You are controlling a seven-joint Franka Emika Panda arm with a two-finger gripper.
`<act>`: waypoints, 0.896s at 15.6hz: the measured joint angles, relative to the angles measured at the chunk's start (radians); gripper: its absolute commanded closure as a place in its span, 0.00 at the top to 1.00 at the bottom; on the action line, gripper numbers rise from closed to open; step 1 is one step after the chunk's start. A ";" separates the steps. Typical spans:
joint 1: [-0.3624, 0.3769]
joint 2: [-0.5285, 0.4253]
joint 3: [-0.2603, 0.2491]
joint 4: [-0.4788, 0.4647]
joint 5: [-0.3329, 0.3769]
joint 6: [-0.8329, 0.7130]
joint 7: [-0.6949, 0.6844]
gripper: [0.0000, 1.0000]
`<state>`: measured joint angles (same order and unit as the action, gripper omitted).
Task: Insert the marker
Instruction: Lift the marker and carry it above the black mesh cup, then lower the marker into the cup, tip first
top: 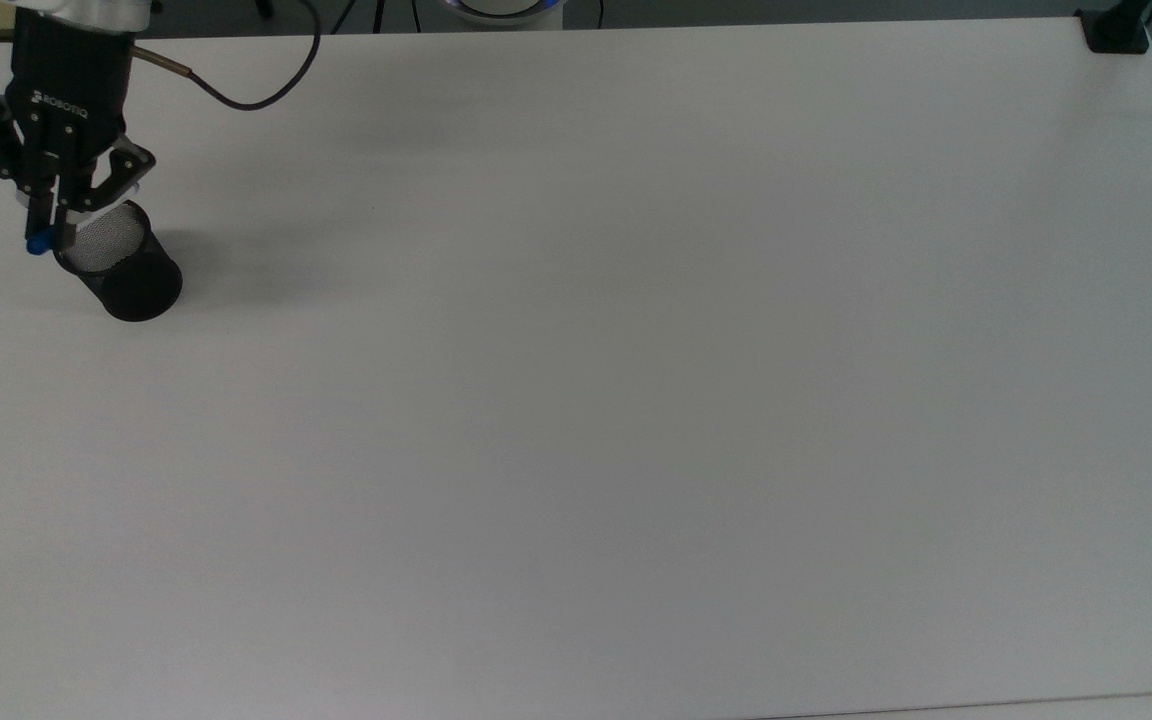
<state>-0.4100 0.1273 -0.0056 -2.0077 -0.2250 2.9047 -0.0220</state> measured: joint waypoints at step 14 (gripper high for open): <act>-0.107 0.122 -0.001 -0.191 0.000 0.497 -0.013 0.00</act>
<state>-0.5167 0.2490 -0.0061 -2.1986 -0.2251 3.4015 -0.0352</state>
